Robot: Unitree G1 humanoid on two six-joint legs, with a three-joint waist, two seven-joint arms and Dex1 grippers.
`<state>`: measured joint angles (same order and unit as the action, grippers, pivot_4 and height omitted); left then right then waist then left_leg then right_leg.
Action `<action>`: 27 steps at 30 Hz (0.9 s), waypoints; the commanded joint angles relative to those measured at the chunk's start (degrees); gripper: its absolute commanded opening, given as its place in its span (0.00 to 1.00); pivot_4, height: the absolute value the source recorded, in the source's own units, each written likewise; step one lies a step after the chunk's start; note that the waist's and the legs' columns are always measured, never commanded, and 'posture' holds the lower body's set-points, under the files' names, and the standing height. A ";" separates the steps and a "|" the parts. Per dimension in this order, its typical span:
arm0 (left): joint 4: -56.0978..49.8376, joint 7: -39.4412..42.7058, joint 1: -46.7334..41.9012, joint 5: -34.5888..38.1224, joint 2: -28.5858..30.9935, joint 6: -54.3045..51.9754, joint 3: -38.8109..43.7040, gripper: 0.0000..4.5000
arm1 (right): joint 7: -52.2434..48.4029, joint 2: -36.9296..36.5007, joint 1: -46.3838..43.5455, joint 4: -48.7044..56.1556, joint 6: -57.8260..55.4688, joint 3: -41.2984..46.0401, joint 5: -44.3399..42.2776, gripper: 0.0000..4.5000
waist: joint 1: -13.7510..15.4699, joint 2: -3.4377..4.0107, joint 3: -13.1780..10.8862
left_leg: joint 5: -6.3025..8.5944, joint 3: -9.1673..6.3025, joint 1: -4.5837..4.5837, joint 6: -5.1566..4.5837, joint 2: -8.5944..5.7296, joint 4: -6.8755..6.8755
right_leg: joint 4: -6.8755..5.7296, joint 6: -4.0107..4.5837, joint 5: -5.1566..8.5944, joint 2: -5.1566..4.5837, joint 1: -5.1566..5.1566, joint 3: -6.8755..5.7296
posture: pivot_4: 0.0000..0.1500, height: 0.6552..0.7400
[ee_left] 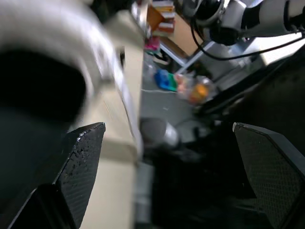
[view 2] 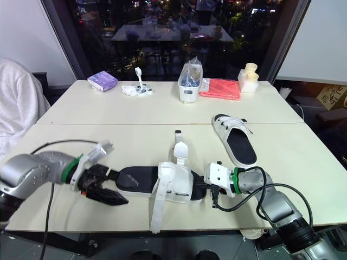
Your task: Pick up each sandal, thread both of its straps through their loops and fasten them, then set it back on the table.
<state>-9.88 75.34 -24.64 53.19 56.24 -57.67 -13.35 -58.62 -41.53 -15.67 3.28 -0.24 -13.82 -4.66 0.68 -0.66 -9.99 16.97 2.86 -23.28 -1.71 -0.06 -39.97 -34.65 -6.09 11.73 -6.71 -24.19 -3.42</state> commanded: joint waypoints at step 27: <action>-3.51 -11.64 5.80 -10.69 -17.97 -0.98 -3.76 0.70 | 0.99 0.18 3.98 6.57 -7.90 -0.22 0.51 0.00 | 0.02 0.05 0.03 | 0.01 0.01 -0.11 0.02 -0.03 0.11 | 0.21 0.10 -0.05 -0.11 -0.12 -0.01 | 1.00 1.00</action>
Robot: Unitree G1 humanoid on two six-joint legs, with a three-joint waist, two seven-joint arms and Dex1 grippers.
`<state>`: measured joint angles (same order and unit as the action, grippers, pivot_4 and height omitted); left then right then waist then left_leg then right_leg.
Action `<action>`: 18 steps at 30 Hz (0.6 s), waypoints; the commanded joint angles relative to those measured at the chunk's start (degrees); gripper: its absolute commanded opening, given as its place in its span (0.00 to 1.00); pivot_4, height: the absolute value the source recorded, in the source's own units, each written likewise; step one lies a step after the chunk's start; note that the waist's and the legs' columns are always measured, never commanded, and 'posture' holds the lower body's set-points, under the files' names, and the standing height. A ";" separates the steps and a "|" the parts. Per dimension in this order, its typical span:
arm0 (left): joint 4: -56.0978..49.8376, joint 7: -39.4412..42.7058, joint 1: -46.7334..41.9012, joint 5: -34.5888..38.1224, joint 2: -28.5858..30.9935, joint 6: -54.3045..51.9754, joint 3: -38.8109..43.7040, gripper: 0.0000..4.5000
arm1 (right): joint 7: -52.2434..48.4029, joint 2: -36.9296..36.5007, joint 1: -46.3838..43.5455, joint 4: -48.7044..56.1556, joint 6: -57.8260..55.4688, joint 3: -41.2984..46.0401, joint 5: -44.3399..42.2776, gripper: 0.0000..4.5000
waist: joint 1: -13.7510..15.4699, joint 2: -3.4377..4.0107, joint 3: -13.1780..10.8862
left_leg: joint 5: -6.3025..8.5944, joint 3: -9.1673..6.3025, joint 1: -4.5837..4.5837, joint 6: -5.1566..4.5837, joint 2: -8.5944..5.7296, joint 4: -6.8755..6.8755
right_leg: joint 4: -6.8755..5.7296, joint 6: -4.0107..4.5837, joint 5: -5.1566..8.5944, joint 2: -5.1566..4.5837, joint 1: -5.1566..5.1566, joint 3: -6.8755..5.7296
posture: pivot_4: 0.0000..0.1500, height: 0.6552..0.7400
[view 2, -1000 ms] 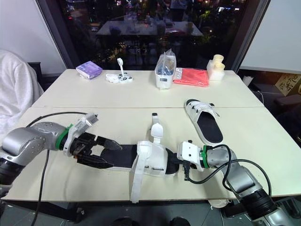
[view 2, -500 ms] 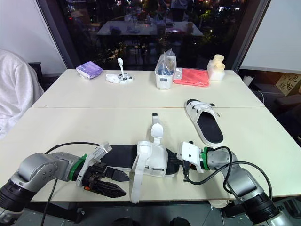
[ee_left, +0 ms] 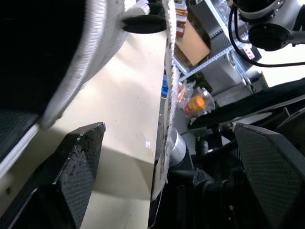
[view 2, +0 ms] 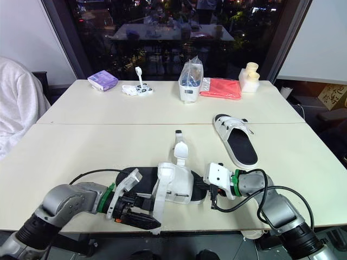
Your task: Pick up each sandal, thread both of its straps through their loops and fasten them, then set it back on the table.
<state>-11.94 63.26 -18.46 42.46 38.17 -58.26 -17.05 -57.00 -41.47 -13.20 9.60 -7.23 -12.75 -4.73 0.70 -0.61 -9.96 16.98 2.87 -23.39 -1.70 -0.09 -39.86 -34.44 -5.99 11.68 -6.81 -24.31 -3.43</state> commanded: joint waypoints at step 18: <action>7.64 3.01 -15.58 13.94 -1.61 -11.38 14.61 0.01 | -0.01 -0.28 2.86 0.36 -0.30 -1.02 1.08 0.00 | 0.00 0.05 0.03 | 0.00 -0.05 -0.04 -0.01 -0.01 0.04 | 0.12 0.06 -0.06 0.03 0.03 -0.11 | 1.00 1.00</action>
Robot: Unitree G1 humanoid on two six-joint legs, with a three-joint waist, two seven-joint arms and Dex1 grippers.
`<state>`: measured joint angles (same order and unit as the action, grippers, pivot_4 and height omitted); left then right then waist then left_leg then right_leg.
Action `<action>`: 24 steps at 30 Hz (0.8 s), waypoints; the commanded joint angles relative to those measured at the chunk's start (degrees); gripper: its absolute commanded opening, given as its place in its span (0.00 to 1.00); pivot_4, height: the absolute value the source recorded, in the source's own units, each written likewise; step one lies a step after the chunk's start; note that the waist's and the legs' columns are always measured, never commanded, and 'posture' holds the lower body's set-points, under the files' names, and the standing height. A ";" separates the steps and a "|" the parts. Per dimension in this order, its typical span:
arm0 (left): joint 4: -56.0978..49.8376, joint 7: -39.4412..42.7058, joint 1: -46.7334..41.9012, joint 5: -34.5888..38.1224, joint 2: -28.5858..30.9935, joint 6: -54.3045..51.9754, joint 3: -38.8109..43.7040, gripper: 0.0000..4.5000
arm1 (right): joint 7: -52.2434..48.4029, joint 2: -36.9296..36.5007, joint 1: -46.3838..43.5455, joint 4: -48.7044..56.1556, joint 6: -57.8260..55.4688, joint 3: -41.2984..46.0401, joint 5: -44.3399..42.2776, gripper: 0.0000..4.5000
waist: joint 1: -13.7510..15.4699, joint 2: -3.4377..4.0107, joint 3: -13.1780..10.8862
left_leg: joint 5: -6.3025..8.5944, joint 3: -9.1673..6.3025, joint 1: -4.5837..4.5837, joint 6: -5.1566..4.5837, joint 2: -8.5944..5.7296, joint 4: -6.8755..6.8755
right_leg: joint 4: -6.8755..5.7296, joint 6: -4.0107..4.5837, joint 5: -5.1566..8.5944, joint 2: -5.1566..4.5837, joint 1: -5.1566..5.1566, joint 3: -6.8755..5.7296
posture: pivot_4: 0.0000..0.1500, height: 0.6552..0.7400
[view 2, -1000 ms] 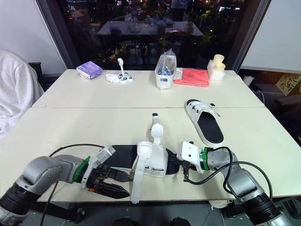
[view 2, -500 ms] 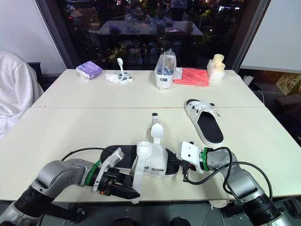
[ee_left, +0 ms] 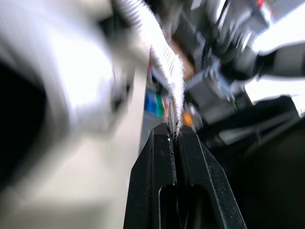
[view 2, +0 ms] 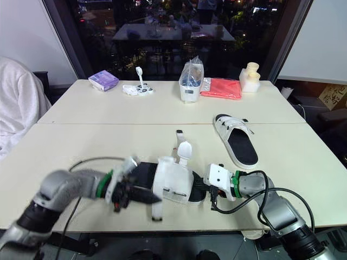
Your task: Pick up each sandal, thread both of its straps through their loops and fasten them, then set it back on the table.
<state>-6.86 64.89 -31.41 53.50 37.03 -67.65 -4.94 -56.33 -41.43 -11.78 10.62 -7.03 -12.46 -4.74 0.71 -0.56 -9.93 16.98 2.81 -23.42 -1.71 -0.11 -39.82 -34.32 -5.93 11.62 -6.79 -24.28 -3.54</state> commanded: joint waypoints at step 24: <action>28.55 24.16 -18.61 -20.05 -5.47 13.78 -14.17 0.01 | -0.02 -0.63 0.88 -0.80 -0.12 -1.72 2.16 0.00 | -0.04 -0.06 -0.02 | 0.00 0.06 -0.02 -0.02 0.01 0.00 | 0.01 0.00 0.00 0.06 0.01 0.02 | 1.00 1.00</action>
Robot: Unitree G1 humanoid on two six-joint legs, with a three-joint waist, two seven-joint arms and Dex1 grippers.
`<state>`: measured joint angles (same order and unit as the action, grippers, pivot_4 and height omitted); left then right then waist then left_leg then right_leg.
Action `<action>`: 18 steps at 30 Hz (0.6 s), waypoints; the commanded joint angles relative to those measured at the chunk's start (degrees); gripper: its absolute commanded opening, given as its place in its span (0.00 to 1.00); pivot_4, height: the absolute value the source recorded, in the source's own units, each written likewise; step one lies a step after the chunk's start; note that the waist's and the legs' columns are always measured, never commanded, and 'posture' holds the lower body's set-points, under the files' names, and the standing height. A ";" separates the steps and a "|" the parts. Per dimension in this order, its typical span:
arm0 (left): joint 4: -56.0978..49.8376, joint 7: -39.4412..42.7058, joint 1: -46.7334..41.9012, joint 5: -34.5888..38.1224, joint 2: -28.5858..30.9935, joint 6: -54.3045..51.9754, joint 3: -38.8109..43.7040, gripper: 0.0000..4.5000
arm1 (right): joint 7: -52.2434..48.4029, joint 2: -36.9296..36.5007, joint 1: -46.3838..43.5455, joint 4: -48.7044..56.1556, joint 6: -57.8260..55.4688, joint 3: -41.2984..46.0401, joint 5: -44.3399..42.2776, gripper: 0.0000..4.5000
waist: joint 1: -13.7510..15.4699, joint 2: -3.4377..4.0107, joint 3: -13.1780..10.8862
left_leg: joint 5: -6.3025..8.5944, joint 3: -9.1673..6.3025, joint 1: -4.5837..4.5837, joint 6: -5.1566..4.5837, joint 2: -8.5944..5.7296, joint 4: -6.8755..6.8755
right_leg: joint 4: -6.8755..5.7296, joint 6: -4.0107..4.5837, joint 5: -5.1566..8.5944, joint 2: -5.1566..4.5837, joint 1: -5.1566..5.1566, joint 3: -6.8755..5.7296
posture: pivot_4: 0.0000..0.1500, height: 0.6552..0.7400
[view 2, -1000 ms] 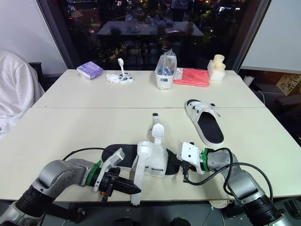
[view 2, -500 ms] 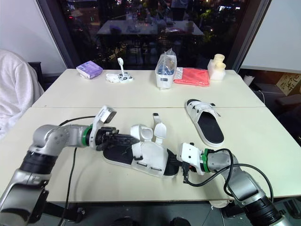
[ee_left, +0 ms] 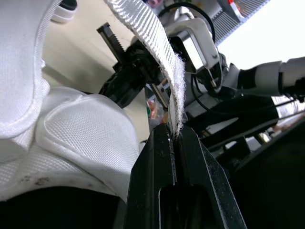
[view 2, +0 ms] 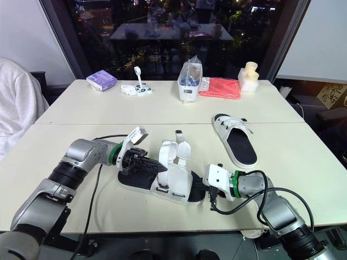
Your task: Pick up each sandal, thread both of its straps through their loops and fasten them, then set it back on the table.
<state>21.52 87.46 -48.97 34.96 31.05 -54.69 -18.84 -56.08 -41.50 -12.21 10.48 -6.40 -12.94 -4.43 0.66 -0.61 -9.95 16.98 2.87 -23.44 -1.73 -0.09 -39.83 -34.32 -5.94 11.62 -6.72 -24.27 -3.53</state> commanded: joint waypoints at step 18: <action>1.90 2.39 -3.68 -0.12 -1.47 -3.70 3.16 0.01 | -0.38 -0.46 1.36 -0.69 -0.25 -1.46 2.93 0.00 | 0.00 0.00 0.00 | 0.00 0.00 0.00 -0.01 0.00 0.00 | -0.02 -0.01 0.00 0.00 0.00 0.00 | 1.00 1.00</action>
<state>24.27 89.54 -50.78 33.26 29.81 -57.16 -18.11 -55.99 -41.50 -12.07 10.89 -5.79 -12.95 -3.04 0.66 -0.61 -9.95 16.98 2.87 -23.44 -1.74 -0.09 -39.83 -34.34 -5.94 11.62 -6.72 -24.27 -3.53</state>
